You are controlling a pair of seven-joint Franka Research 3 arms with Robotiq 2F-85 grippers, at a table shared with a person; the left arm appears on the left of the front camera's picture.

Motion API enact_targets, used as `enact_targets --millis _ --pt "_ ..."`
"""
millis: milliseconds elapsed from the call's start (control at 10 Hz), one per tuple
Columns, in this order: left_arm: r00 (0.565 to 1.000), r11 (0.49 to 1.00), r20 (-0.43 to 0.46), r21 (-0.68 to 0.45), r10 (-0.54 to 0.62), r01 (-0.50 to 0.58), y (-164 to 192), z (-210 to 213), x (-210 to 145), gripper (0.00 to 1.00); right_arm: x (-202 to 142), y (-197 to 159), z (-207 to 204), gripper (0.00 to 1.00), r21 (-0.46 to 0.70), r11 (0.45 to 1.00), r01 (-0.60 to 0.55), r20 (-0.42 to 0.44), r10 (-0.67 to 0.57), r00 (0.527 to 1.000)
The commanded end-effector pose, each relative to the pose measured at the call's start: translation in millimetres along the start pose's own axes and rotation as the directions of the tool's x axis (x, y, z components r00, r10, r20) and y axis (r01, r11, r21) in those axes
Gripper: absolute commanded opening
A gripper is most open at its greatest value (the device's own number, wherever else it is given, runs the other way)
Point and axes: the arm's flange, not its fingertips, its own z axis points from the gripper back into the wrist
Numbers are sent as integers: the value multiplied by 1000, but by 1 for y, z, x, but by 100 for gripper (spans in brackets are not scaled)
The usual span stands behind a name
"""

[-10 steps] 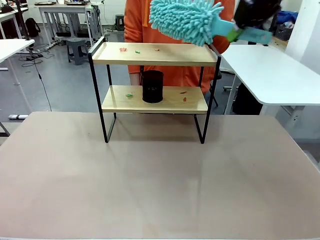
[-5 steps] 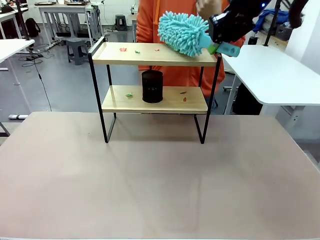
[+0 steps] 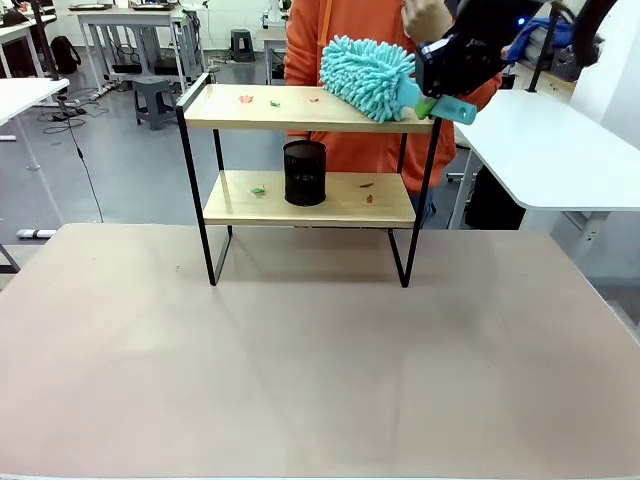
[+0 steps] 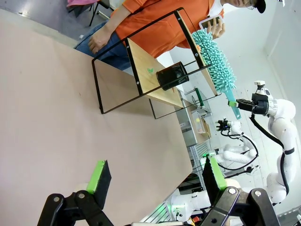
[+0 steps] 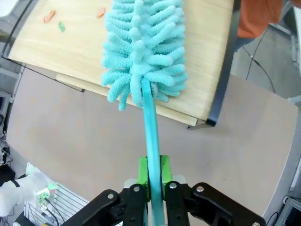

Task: Clean the shelf.
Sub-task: Clean the specific tier of the Shelf with the Duster once objects are removed.

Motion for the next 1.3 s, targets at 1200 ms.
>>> enact_targets --millis 1200 --pt "1000 1000 10 -14 -20 20 -1 -2 0 100 -60 -56 65 0 640 514 -571 54 711 701"
